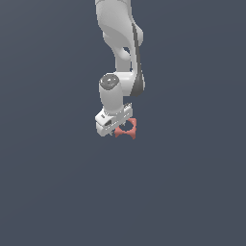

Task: Pick up the object and move it to a goal position.

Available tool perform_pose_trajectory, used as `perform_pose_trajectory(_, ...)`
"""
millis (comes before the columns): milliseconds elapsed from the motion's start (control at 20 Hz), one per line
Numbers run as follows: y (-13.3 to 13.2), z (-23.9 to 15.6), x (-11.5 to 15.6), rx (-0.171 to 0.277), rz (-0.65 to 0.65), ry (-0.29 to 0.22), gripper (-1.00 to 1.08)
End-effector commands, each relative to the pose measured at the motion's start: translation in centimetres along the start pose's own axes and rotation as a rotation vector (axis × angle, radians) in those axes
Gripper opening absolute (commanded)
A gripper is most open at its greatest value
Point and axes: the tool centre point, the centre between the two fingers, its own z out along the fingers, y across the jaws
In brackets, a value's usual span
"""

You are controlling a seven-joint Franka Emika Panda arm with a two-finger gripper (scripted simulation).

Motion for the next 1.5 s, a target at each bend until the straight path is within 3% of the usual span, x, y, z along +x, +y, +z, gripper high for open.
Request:
perform_pose_trajectory(0,0.0,0.5,0.0,0.001,-0.001,0.000,0.68)
perform_pose_trajectory(450,-0.1,2.8,-0.1,0.001,-0.004,0.000,0.68)
perform_pose_trajectory(500,-0.1,2.8,-0.1,0.001,-0.004,0.000,-1.00)
perform_pose_trajectory(1100,0.0,2.6,-0.1,0.000,-0.003,0.001,-1.00)
perform_pose_trajectory(1450,0.8,0.6,-0.2,0.000,-0.003,0.001,-1.00)
